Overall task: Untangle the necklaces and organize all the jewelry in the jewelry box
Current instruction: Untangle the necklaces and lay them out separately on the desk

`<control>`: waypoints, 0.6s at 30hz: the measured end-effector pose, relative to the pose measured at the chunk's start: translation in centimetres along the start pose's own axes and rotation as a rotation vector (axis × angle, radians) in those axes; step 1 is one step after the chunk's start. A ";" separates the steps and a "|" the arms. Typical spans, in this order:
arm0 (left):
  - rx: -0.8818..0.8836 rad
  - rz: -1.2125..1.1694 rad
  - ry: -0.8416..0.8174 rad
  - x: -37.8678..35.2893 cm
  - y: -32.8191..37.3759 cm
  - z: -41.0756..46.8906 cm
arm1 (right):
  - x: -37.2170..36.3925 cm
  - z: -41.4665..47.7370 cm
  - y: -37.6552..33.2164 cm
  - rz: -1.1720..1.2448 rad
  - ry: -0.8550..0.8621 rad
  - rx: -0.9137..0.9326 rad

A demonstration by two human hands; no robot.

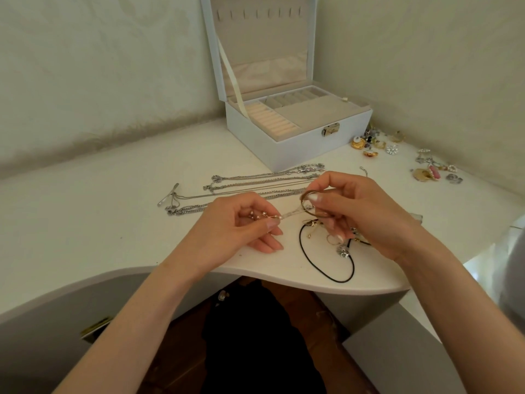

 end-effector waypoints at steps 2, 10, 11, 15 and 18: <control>0.007 0.011 0.006 -0.1 -0.1 0.1 | 0.0 0.0 -0.1 -0.006 0.010 0.016; -0.012 0.000 -0.012 -0.4 0.3 0.1 | -0.5 0.1 -0.5 0.021 -0.025 0.042; -0.011 -0.012 -0.012 -0.4 0.4 0.1 | -0.6 0.1 -0.5 0.032 -0.025 0.045; -0.011 -0.013 -0.011 -0.4 0.7 0.1 | -0.6 0.1 -0.4 0.061 -0.026 0.042; 0.000 0.026 -0.004 -0.6 0.8 0.2 | -0.7 0.0 -0.6 0.091 -0.050 0.048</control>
Point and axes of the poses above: each hand's wrist, its own z-axis towards the middle knuckle, its own x-axis out of the back of the hand, y = z × x, the point moved 4 cm from there along z, towards the middle knuckle, and after that the axes turned 9 degrees about -x, right-handed, at the moved point
